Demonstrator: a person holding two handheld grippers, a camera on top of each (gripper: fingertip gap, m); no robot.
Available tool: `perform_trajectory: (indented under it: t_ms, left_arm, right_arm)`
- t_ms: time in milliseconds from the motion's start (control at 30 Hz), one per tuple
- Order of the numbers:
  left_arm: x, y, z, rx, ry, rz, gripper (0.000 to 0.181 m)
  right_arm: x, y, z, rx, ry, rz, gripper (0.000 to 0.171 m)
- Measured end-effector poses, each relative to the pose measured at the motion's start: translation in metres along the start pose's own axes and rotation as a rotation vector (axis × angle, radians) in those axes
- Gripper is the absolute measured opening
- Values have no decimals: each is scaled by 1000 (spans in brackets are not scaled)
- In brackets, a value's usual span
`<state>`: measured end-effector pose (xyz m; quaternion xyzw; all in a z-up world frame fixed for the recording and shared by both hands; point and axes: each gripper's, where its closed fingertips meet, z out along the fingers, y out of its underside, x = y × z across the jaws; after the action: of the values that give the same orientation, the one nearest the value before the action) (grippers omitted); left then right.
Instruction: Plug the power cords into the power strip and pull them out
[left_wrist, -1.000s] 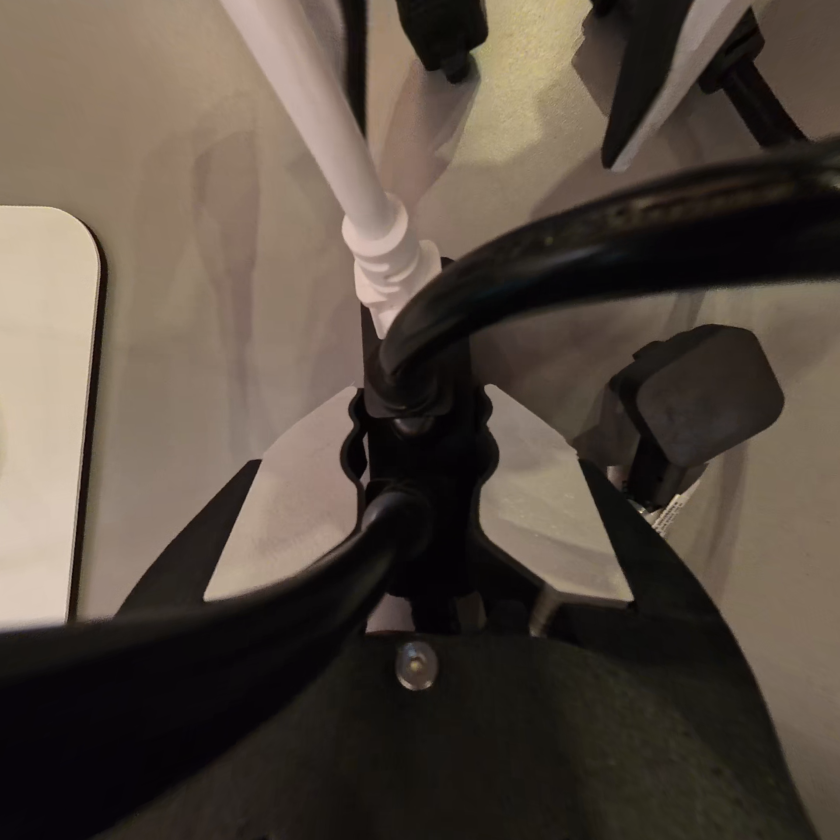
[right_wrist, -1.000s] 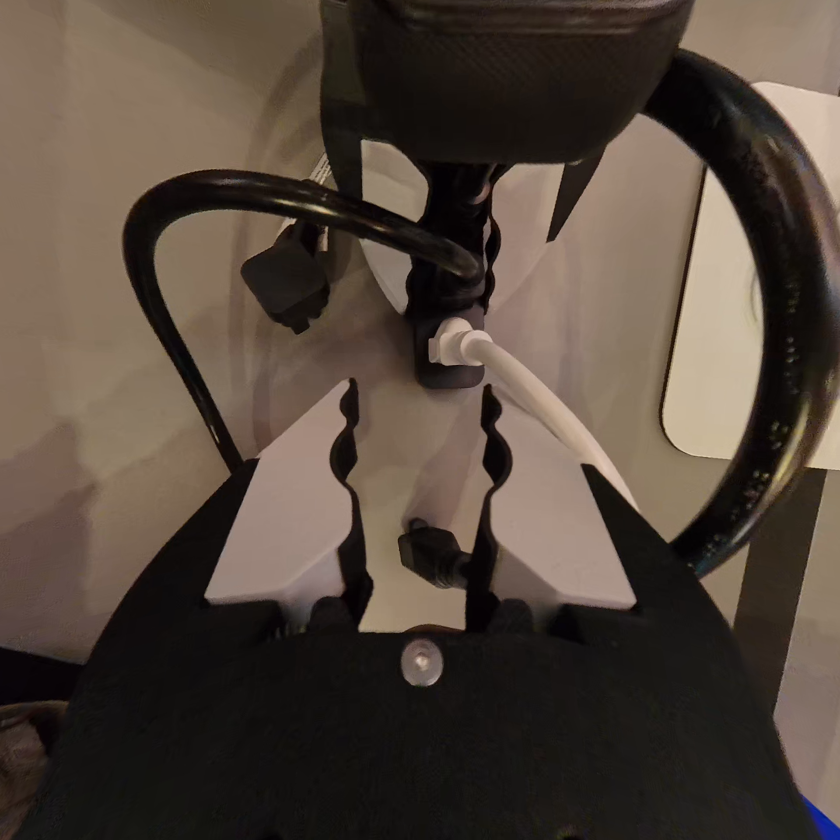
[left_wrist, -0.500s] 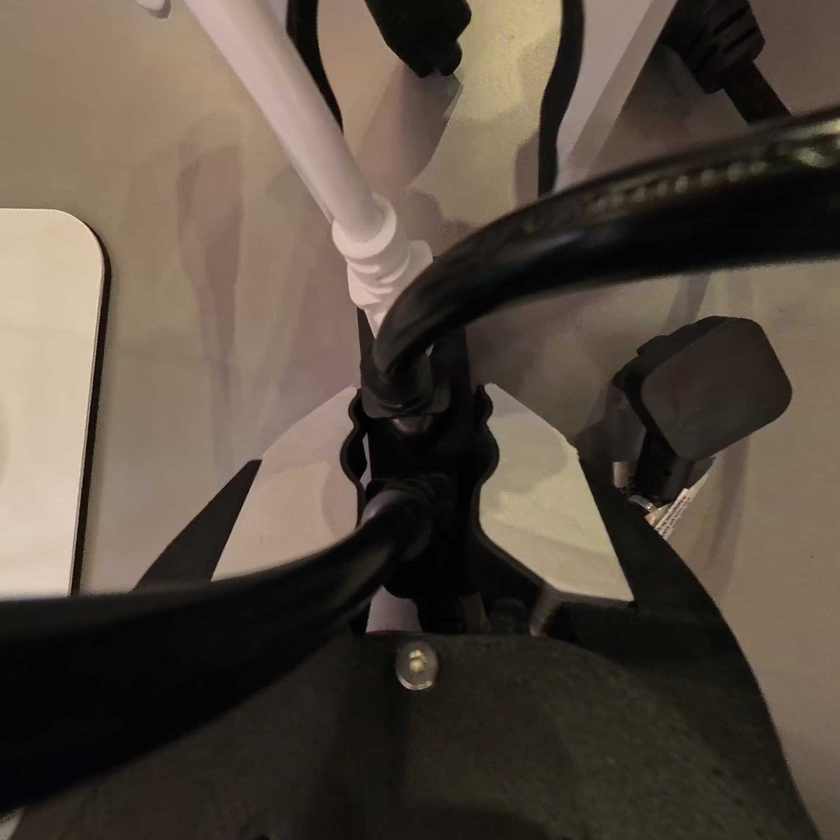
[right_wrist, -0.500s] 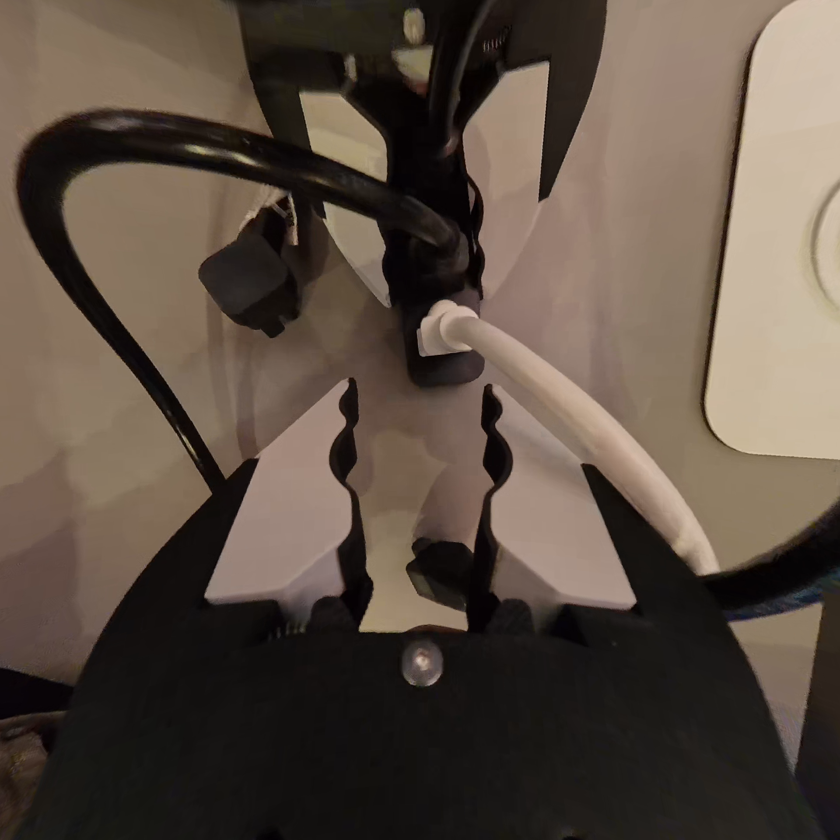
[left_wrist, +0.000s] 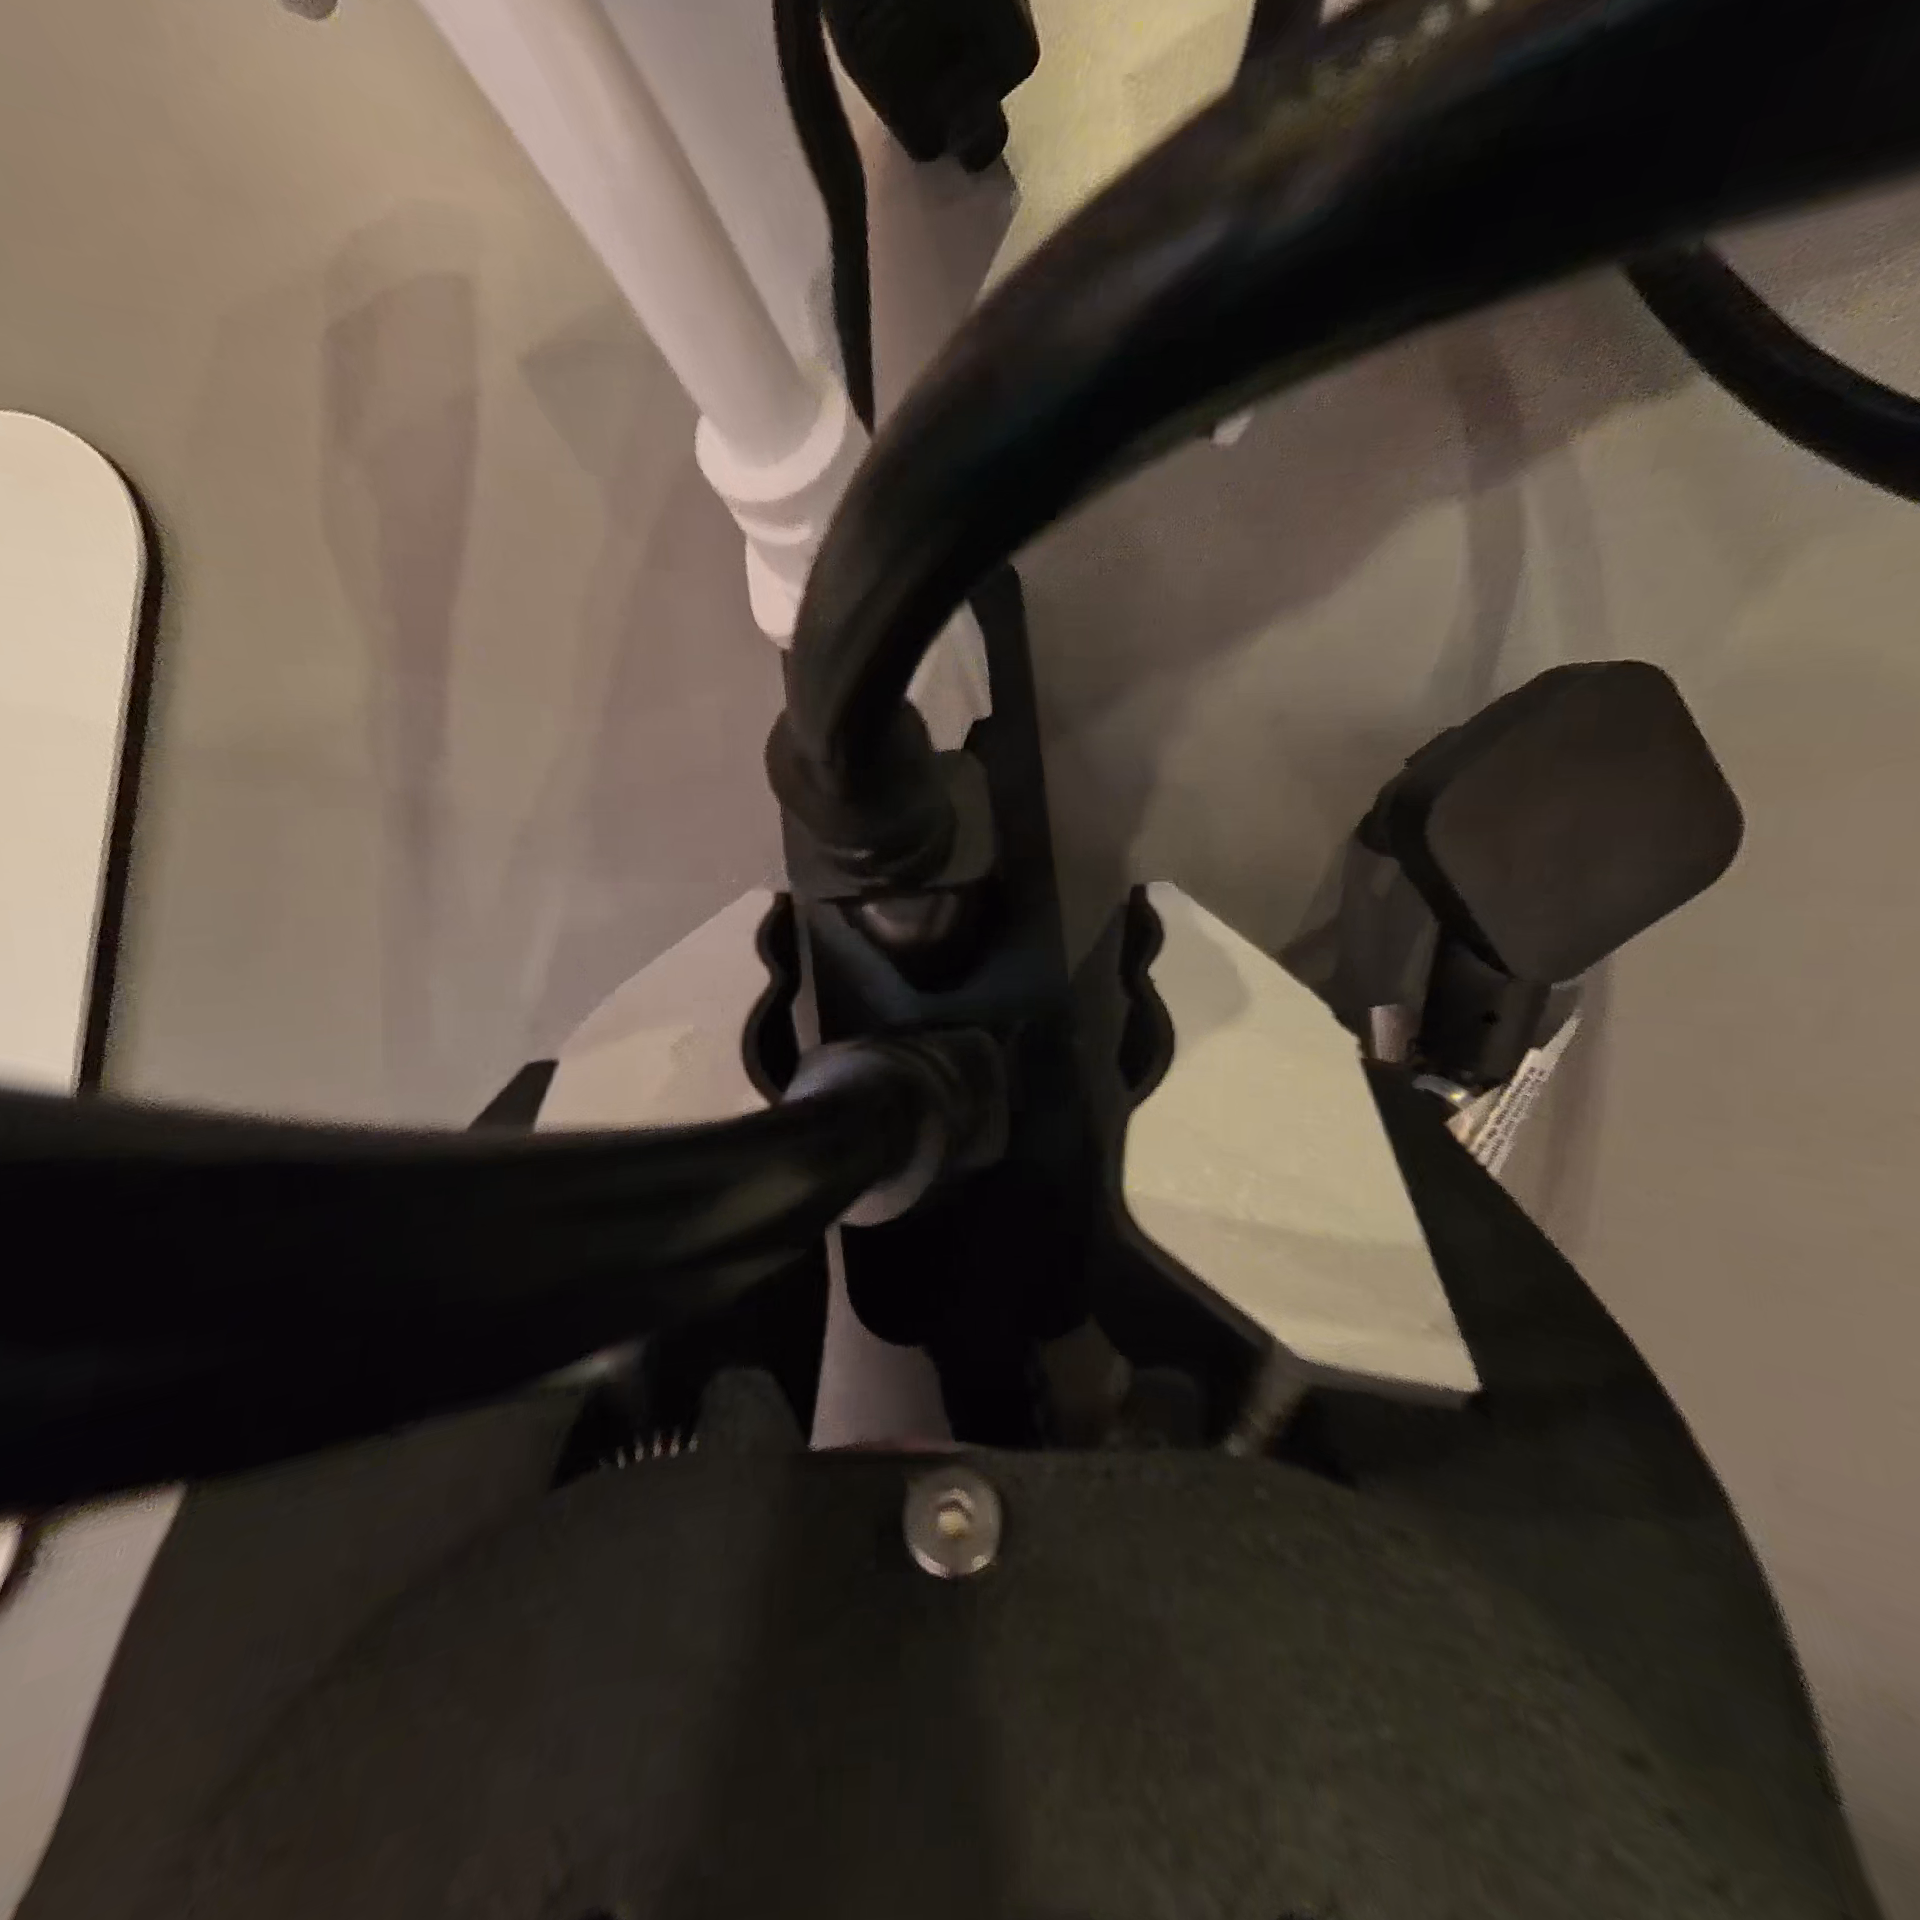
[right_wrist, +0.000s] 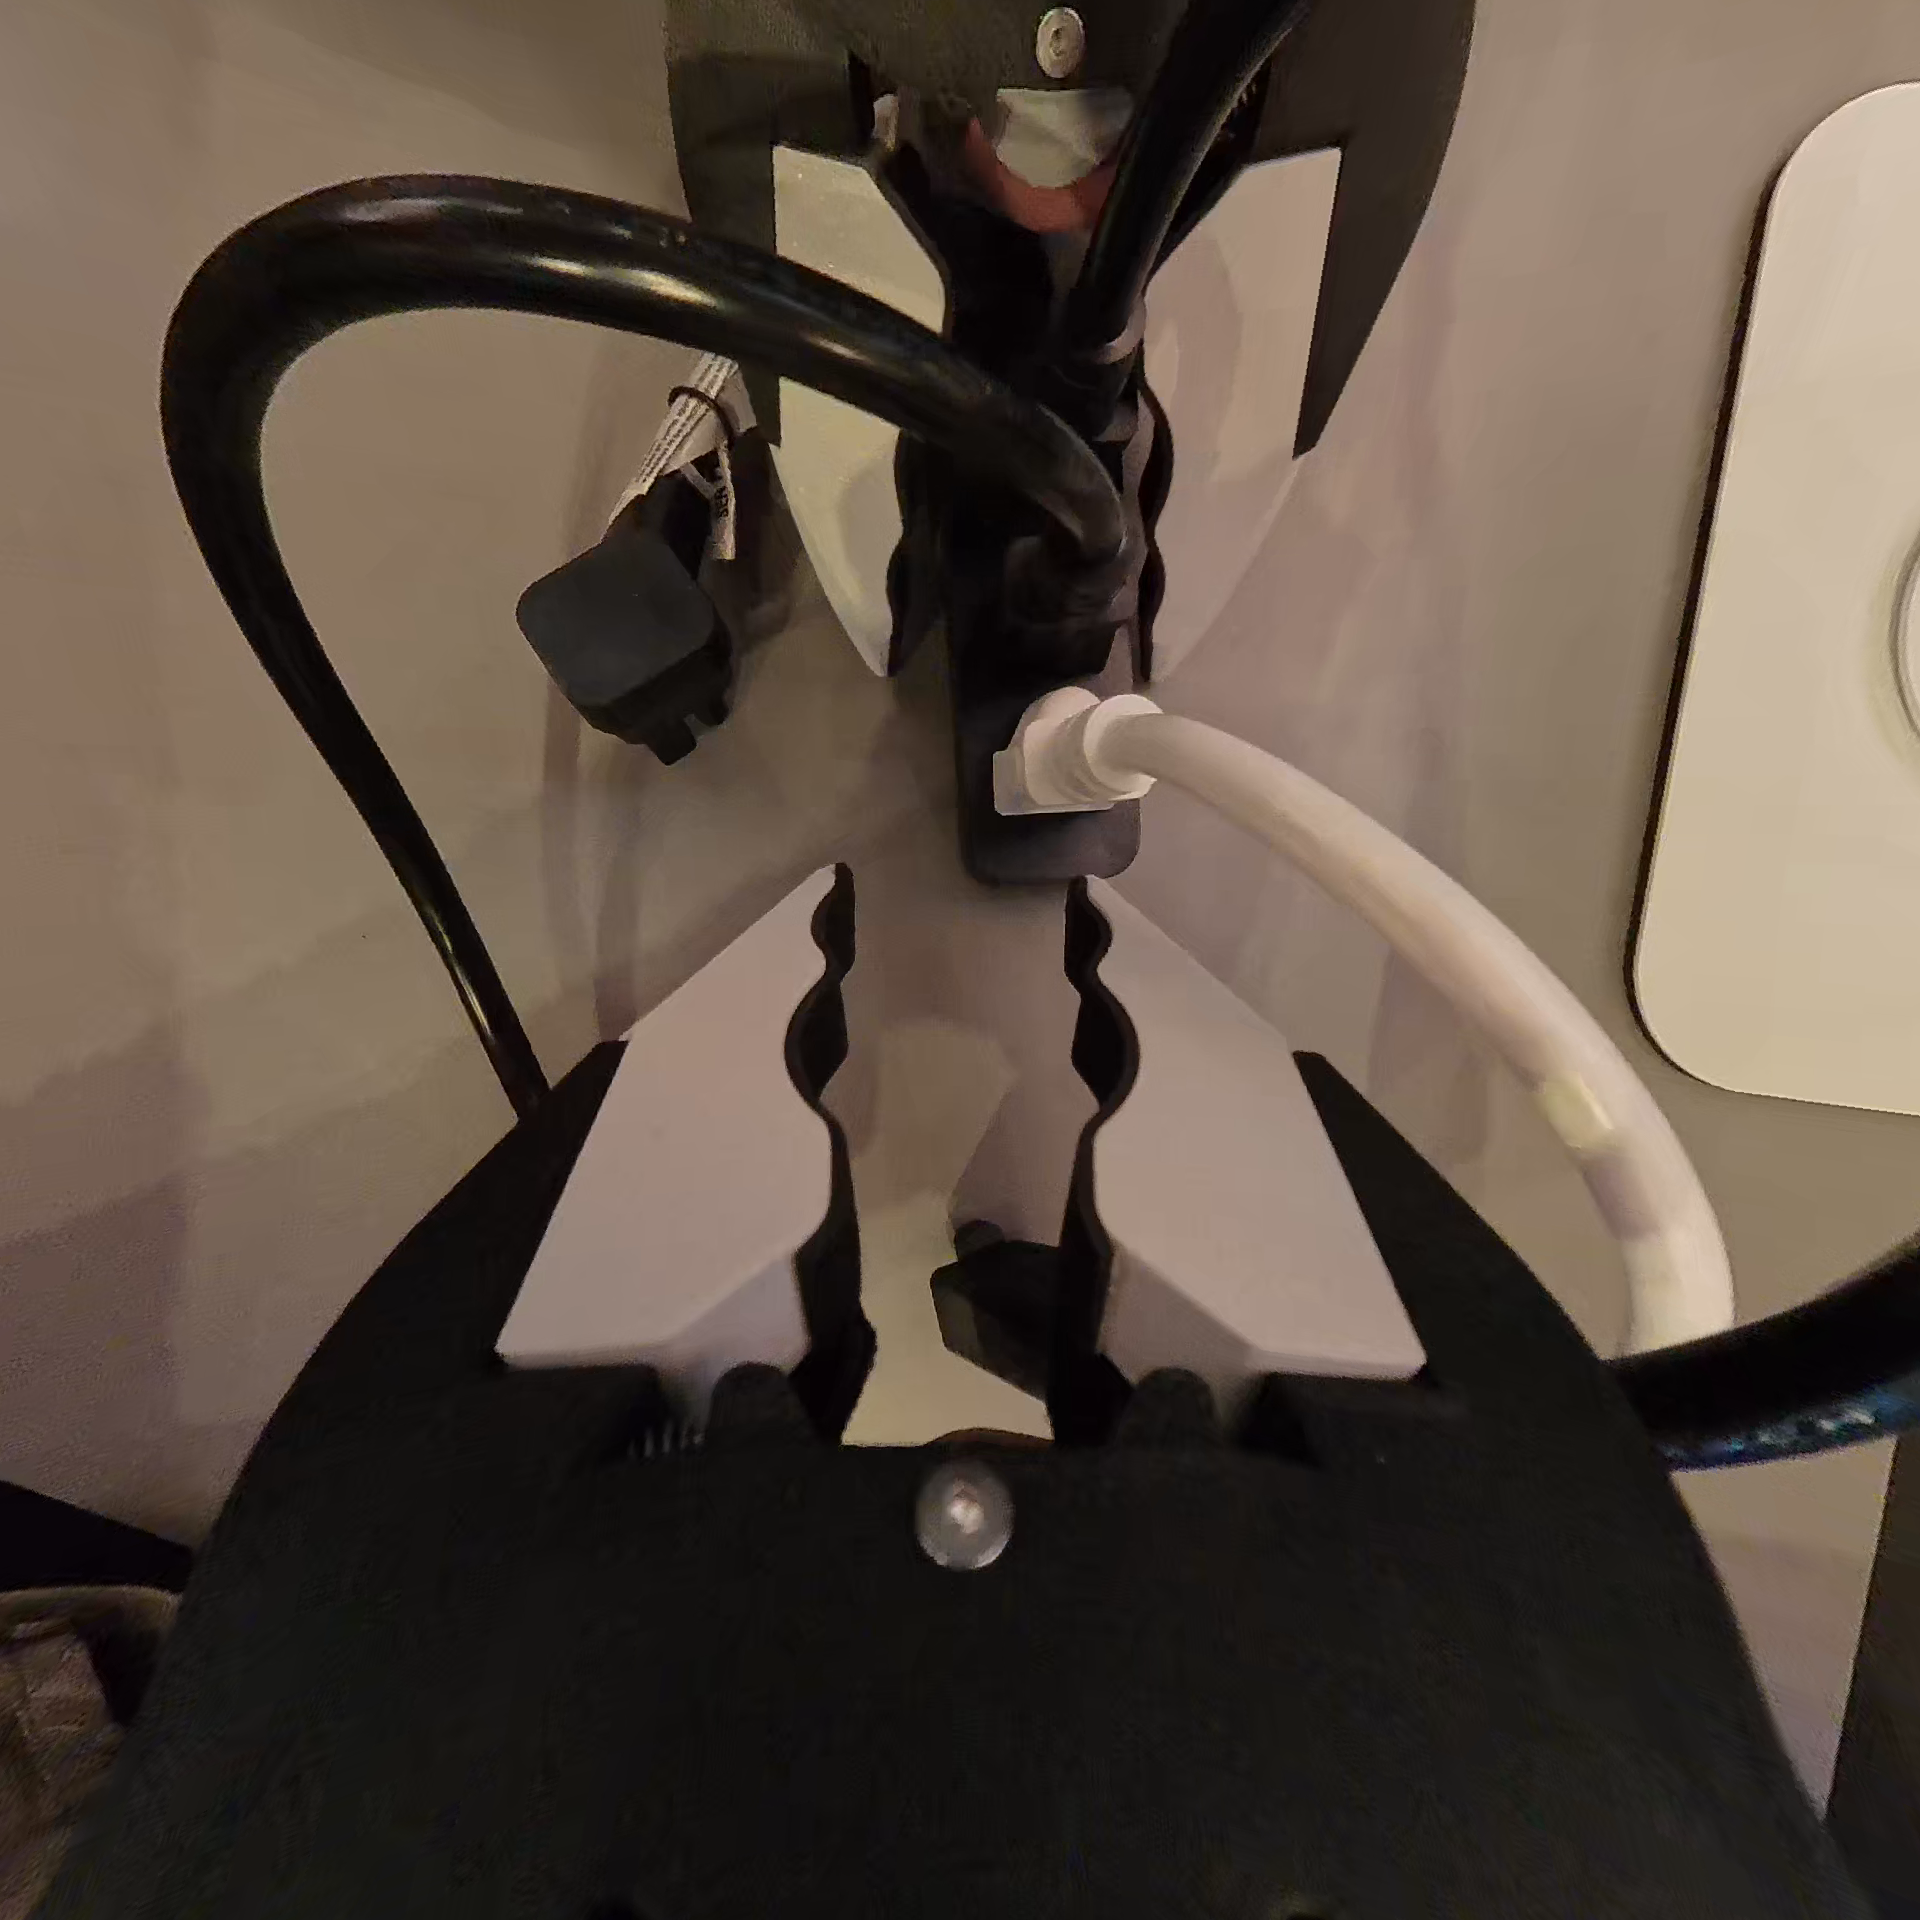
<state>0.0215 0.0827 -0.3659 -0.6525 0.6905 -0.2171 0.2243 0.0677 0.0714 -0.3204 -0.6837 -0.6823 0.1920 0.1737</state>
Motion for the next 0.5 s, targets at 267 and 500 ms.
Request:
perform_trajectory:
  t_ms: [267, 500]
  left_arm:
    - [0, 0, -1, 14, 8, -2, 49]
    - [0, 0, 0, 23, 10, -2, 49]
  right_arm:
    - [-4, -4, -6, 17, -1, -23, 38]
    - [-8, -5, -12, 25, -7, -43, 36]
